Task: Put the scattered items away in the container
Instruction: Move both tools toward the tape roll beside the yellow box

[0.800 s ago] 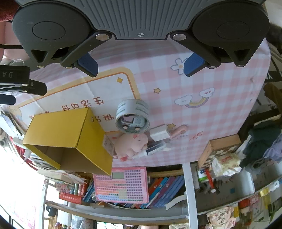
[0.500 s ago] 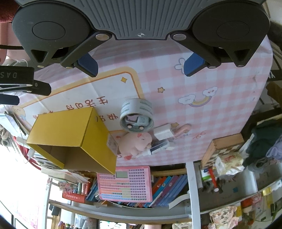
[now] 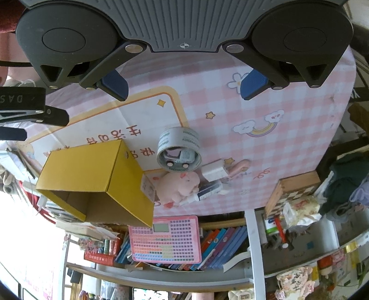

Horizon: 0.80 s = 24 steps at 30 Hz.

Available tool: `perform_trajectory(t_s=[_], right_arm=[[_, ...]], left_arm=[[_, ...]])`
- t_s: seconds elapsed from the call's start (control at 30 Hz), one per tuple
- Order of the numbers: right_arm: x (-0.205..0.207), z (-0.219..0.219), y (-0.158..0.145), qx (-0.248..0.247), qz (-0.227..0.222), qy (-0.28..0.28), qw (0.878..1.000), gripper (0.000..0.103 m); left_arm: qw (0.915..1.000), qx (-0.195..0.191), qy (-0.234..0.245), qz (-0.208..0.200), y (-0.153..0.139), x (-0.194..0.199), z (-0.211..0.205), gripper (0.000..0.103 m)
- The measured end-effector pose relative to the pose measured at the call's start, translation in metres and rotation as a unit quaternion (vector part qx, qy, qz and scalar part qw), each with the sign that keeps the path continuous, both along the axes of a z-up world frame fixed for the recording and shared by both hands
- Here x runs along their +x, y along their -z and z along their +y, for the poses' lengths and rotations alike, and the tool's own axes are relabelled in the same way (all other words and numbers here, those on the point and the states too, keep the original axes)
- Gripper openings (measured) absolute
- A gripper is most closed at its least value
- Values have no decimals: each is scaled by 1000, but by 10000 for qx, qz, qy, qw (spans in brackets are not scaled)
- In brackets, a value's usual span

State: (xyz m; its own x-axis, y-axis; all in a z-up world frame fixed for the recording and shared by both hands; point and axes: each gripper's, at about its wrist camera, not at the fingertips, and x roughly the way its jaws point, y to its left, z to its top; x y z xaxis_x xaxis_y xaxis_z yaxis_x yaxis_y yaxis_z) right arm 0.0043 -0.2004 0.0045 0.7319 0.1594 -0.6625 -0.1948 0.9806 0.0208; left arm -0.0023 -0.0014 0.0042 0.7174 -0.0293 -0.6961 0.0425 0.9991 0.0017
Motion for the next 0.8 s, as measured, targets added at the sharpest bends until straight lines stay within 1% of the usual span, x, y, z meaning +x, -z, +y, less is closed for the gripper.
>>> perform_trajectory(t_s=[0.23,0.33,0.5,0.63,0.8], right_arm=[[-1,4,-3,-19,-99,-65,9999,103],[-1,6,-3,-60,-133,-108,9998,103],[0,8,-5,-74,-156,-146,9997,103],[1,9,-5,-85,-153,-149,9997,103],[-1,15,-7,-99,-196,-338,9992,103]], left_arm=[[10000,-25,-12,-96,-2,0,3,103],[9997,-156,-17,-163,-3,0,6,103],[9998,-155,-98,-93,-2,3,9,103],[9997,-246,-42,-75,-1,4,10,103],[9994,-337,-60,9,2,5,13,103]])
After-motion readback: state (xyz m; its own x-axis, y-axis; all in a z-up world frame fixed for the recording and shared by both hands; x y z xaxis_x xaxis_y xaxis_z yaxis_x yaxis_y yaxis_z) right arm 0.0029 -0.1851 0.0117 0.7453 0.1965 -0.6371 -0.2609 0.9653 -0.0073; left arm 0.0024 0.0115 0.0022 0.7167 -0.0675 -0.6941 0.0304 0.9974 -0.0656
